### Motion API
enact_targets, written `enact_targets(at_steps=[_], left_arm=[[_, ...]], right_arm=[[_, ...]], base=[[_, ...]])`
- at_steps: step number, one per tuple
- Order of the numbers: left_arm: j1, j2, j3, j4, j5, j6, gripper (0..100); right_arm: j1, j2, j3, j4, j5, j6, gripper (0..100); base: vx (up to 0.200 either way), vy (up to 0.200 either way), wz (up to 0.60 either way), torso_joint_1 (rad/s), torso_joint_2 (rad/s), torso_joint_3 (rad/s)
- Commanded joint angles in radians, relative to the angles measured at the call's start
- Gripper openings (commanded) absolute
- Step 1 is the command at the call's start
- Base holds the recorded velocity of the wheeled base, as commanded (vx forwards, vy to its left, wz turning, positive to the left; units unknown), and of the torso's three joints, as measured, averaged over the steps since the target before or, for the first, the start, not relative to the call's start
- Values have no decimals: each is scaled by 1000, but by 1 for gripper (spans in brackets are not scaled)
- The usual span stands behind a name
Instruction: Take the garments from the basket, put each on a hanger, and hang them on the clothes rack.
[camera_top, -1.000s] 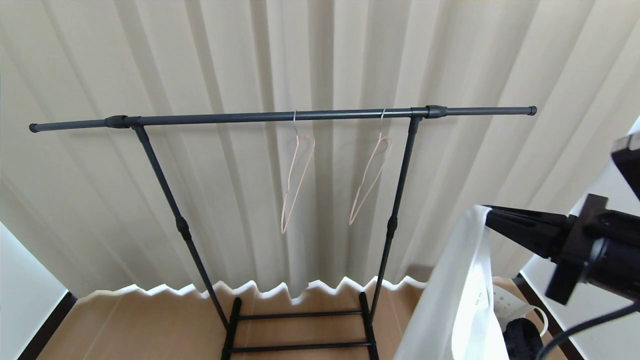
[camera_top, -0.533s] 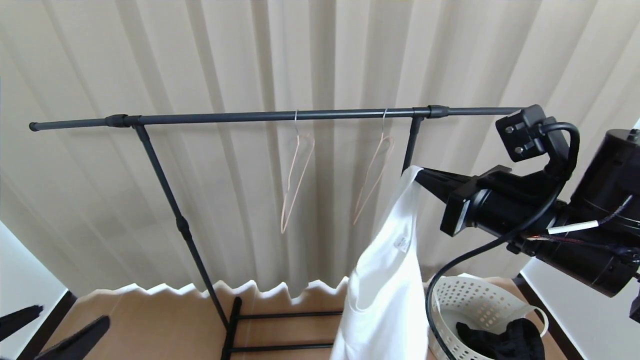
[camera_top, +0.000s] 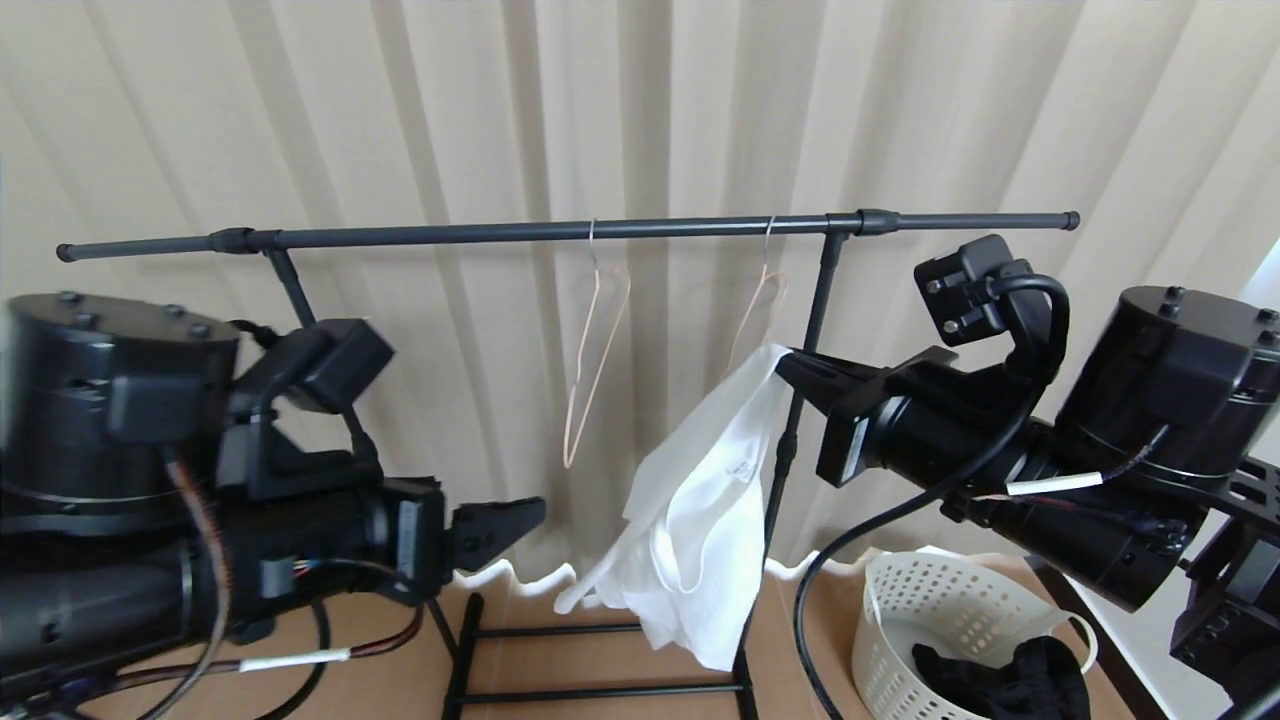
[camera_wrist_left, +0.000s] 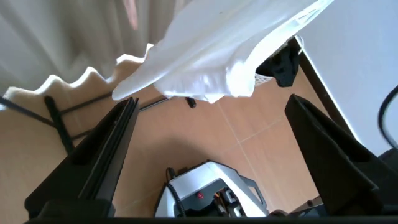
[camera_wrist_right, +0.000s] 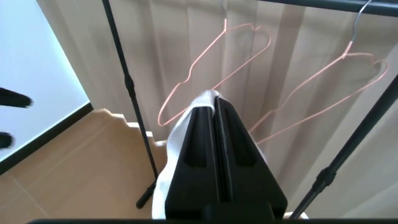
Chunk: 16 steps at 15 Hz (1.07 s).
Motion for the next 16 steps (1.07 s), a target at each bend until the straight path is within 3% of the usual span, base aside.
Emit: enact_targets(at_steps=[1,4,9,12,16], left_arm=[[-91,255,-156,-3,31,-29,100],[-158,349,-235,-12,57,-89,100],[-256,401,-321,-12,97,-106,100],[-273,430,-360,-12,113,-123,100],[-252,519,-441,-10,235,-184,100]], right_arm=[[17,47,2,-33,-19,-1,0],[17,36,5,-40,-30,-1,0],[19,11,14,-40,-33,-2,0],[20,-9,25,-37,-35,-4,0],[57,-50,42,-33,-36,-7,0]], base=[[0,0,0,0,0,0],[0,0,0,0,0,0],[0,0,0,0,0,0],[0,0,0,0,0,0],[0,0,0,0,0,0]])
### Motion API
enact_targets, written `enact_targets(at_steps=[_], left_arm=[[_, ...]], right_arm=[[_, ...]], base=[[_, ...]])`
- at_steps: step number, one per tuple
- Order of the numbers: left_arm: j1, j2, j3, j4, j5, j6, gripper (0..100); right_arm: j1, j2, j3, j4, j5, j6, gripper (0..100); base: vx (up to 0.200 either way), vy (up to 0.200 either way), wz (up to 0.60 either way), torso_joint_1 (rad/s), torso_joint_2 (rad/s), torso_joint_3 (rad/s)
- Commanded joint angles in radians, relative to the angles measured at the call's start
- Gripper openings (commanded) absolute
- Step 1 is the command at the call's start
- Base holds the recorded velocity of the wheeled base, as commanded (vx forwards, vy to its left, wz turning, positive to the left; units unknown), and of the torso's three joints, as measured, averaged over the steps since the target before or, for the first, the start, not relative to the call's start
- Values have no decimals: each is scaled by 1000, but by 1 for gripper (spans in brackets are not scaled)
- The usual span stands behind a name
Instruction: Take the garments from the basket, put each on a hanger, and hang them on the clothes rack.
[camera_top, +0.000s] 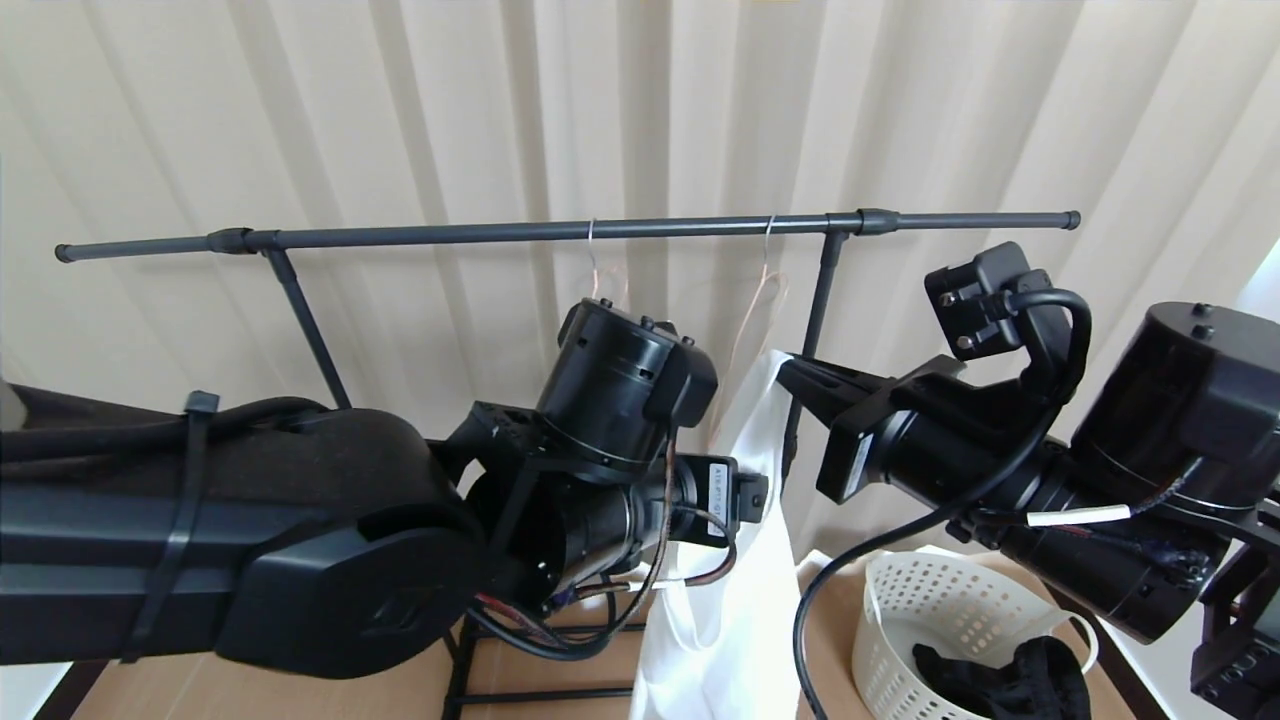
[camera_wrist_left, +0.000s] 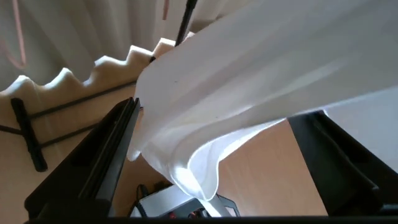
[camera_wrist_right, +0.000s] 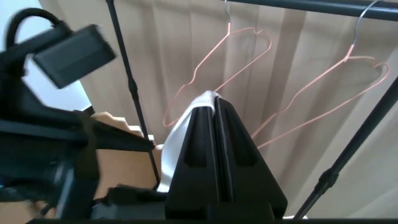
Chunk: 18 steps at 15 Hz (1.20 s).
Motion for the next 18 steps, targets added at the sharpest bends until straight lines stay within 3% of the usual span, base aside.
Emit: enact_targets(at_steps=[1,7,16,17,18], left_arm=[[16,45,-29,1,16,-4,100],[76,62,-13,4,76,-20,100],[80,57,163,-1,134,-47,100],[80,57,163,-1,144,-48,0],[79,55,163,-1,145,-48,0]], right_arm=[[11,-26,3,1,0,0,0],[10,-63,6,3,-2,-3,0],[-6,-115,6,35,-3,-9,0],[-24,-114,3,37,-2,-17,0],[-29,-115,6,37,-2,-18,0]], base=[[0,0,0,0,0,0],[0,0,0,0,0,0],[0,0,0,0,0,0],[0,0,0,0,0,0],[0,0,0,0,0,0]])
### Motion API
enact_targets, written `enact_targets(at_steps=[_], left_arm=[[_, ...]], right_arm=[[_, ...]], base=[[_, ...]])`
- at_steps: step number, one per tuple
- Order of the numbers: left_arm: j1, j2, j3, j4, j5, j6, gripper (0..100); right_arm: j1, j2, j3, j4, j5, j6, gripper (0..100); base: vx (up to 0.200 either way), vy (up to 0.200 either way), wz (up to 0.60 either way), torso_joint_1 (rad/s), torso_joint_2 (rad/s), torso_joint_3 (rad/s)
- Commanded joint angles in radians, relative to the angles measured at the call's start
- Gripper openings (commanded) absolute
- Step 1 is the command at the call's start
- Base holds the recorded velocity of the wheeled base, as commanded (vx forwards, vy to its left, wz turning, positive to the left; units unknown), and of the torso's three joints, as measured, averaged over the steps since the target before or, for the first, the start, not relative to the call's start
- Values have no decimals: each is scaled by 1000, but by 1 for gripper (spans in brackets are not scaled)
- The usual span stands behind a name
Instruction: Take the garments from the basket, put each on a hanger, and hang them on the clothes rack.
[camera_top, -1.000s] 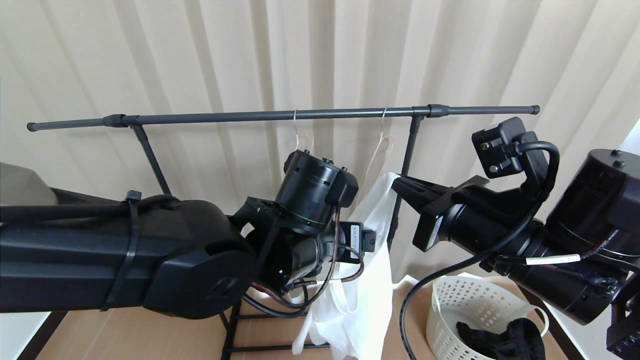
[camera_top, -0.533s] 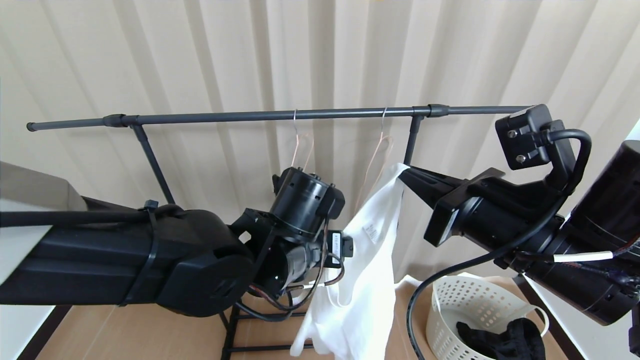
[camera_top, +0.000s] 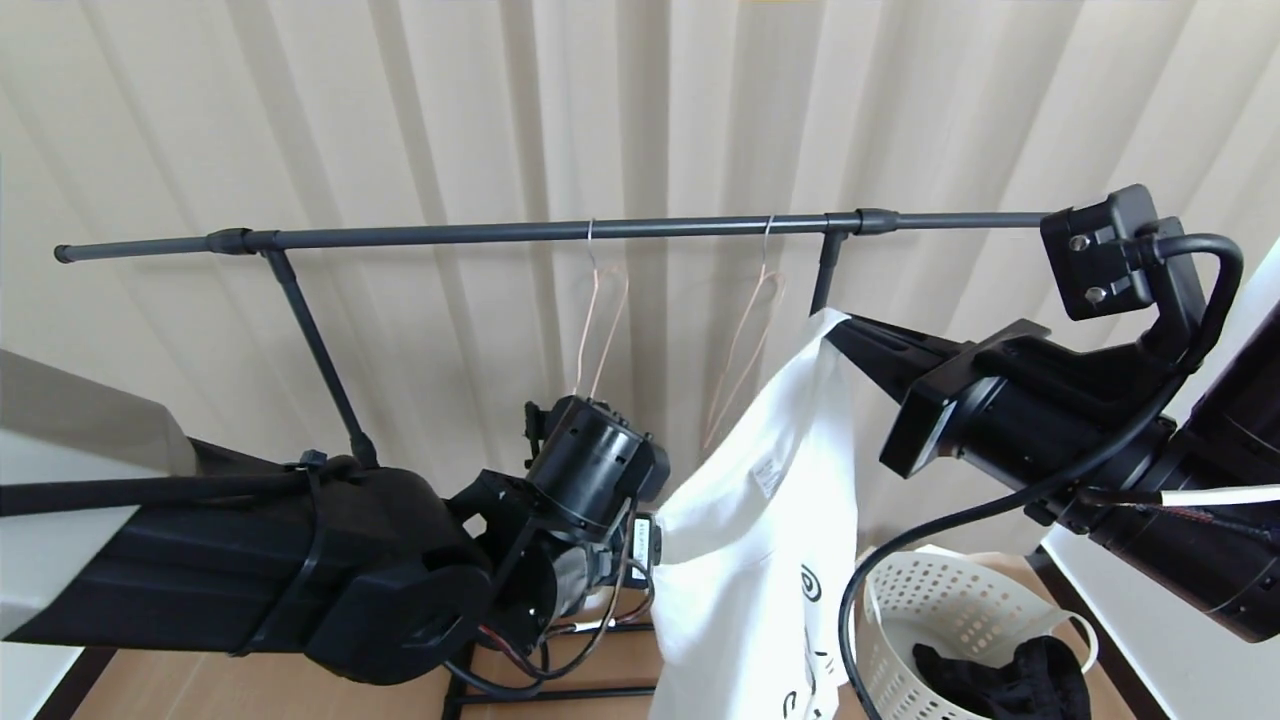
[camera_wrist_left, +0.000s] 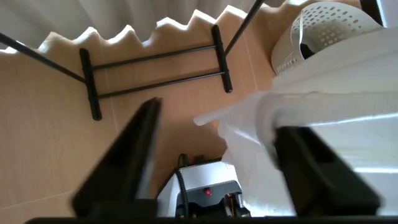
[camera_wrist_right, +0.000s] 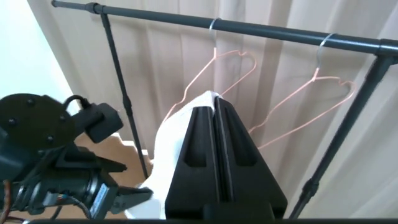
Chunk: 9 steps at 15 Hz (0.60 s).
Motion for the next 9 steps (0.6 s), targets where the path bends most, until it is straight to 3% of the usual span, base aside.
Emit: enact_targets(at_steps=[1,4,9], left_arm=[[-1,-27,8,0,2,1,0],[0,-81,3,1,8,3,0],[63,-216,-15,3,13,60,0]], right_arm=[[-18,-6,-2,0,-1,-2,0],[-58,-2,-5,15,-1,-11,0],[-89,-5,-106,388,-6,-25,0]], base=[[0,0,0,0,0,0],[0,0,0,0,0,0],[0,0,0,0,0,0]])
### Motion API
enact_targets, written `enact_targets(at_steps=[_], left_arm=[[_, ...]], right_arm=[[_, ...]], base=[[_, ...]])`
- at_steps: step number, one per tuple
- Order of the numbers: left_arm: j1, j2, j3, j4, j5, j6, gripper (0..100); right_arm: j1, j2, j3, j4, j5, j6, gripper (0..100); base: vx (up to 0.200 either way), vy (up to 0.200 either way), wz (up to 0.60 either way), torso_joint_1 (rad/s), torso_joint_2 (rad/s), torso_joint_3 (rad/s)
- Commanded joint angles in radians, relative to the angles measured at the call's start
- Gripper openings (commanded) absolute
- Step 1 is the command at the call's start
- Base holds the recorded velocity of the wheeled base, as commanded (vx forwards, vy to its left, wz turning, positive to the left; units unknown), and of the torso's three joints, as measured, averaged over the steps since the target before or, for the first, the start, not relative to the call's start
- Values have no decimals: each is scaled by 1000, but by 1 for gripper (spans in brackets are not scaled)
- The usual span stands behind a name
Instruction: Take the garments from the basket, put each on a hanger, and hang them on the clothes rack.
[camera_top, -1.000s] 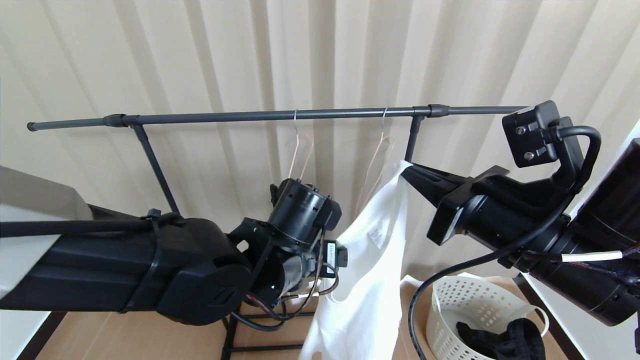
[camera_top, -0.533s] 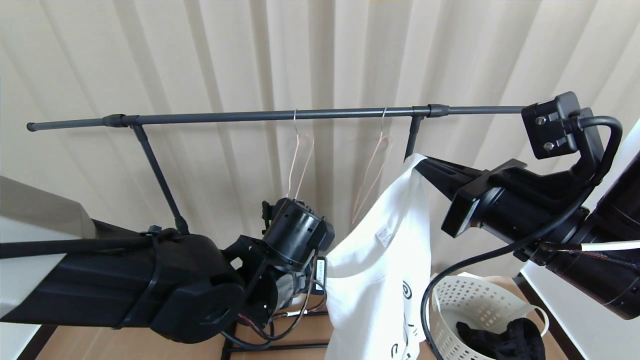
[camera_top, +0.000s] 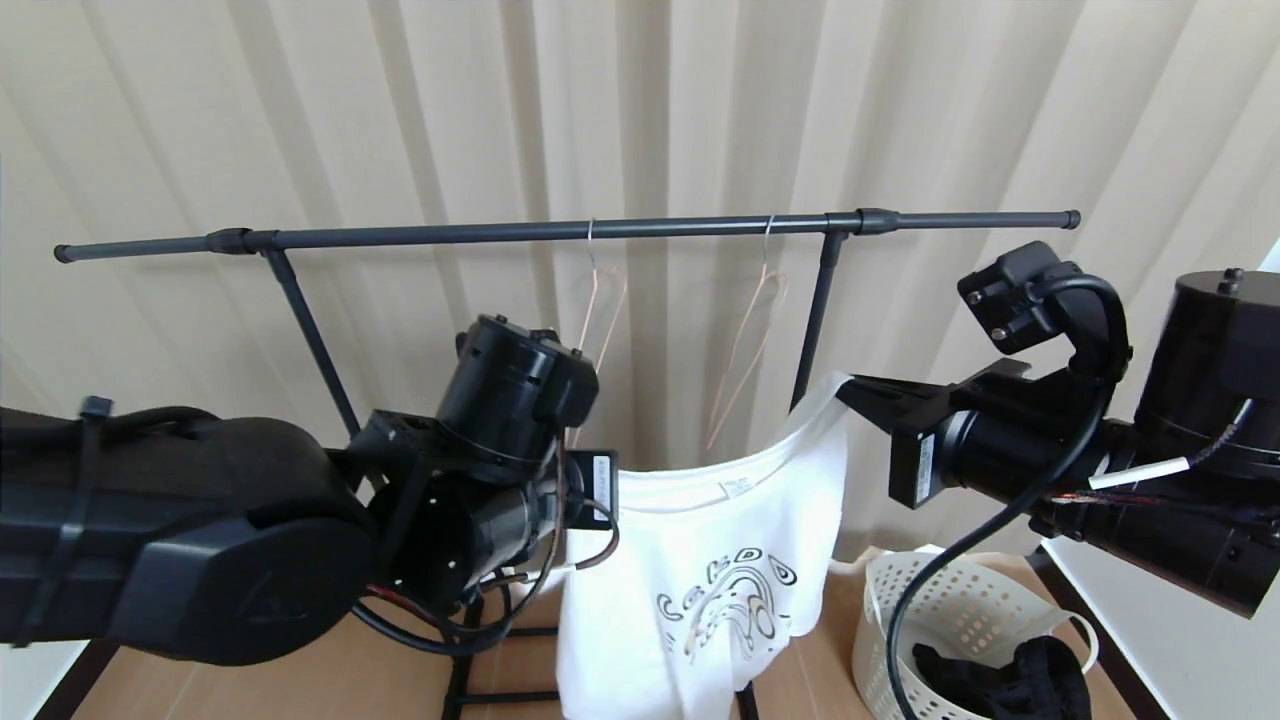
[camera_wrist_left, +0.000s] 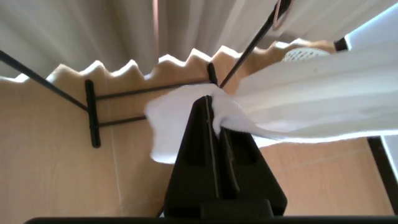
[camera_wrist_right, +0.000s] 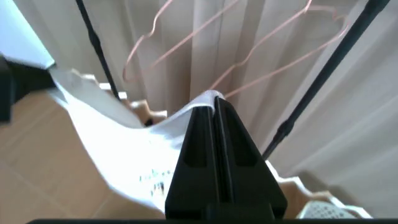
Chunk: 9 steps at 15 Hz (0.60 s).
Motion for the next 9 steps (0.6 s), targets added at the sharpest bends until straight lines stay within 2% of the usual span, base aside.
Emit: enact_targets(at_steps=[1,3,6,9], left_arm=[[24,-79,-30,0,2,5,0],[34,-102,-63,4,2,19,0],[43,-131,-68,2,16,59,0],[43,-145,-65,2,16,60,0]], right_arm=[[-7,2,-53,80,-23,1,0],[-7,21,-84,130,-66,2,0],[-7,54,-108,141,-112,19,0],[-7,54,-115,141,-115,31,0]], base=[[0,0,0,0,0,0],[0,0,0,0,0,0],[0,0,0,0,0,0],[0,0,0,0,0,0]])
